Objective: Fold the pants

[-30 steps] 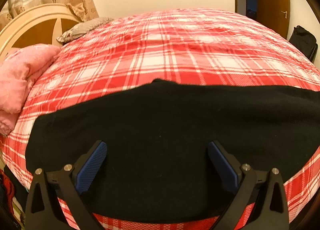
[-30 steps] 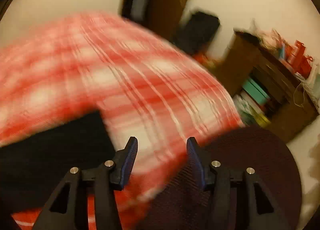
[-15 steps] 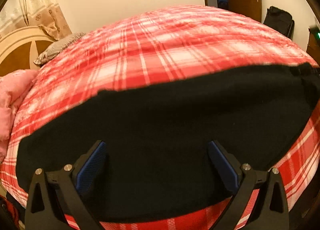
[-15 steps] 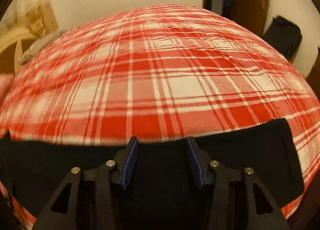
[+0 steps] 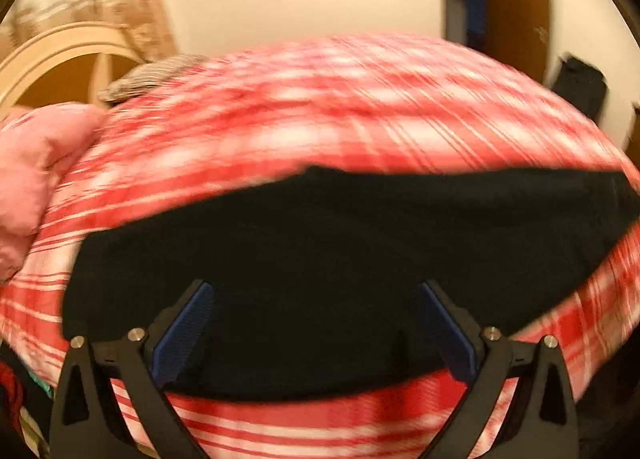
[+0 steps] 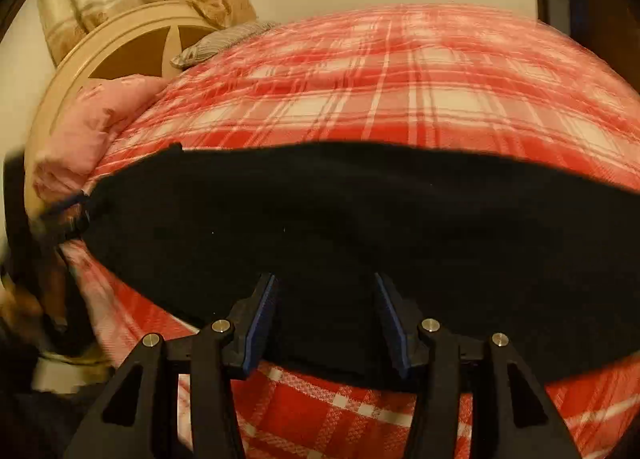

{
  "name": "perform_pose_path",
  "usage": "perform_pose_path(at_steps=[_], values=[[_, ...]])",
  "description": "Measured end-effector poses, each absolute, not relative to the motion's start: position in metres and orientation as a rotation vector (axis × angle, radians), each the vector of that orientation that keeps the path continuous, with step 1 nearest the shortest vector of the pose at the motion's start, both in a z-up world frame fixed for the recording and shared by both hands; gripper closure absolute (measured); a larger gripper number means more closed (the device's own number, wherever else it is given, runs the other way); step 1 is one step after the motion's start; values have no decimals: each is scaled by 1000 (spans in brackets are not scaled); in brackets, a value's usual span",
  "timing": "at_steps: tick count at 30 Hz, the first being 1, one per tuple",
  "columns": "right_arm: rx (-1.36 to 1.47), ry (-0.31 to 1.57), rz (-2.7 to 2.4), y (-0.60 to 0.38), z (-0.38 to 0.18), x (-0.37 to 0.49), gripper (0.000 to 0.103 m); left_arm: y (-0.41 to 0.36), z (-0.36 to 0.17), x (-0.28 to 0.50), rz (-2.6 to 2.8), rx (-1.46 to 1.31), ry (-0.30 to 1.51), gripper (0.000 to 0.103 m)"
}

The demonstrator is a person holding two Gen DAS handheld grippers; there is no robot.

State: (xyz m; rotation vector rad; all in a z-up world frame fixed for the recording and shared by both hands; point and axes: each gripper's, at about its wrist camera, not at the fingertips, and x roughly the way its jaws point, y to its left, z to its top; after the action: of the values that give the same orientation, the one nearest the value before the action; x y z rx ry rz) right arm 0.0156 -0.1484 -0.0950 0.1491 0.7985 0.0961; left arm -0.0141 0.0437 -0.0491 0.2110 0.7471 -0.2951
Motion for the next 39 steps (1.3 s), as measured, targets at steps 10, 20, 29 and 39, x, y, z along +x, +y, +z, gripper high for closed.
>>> perform_pose_path(at_steps=[10, 20, 29, 39], values=[[256, 735, 341, -116, -49, 22, 35, 152, -71, 36, 113, 189, 794, 0], [110, 864, 479, 15, -100, 85, 50, 256, -32, 39, 395, 81, 692, 0], [140, 793, 537, 2, -68, 50, 49, 262, -48, 42, 366, 3, 731, 0], [447, 519, -164, -241, -15, -23, 43, 171, -51, 46, 107, 35, 724, 0]])
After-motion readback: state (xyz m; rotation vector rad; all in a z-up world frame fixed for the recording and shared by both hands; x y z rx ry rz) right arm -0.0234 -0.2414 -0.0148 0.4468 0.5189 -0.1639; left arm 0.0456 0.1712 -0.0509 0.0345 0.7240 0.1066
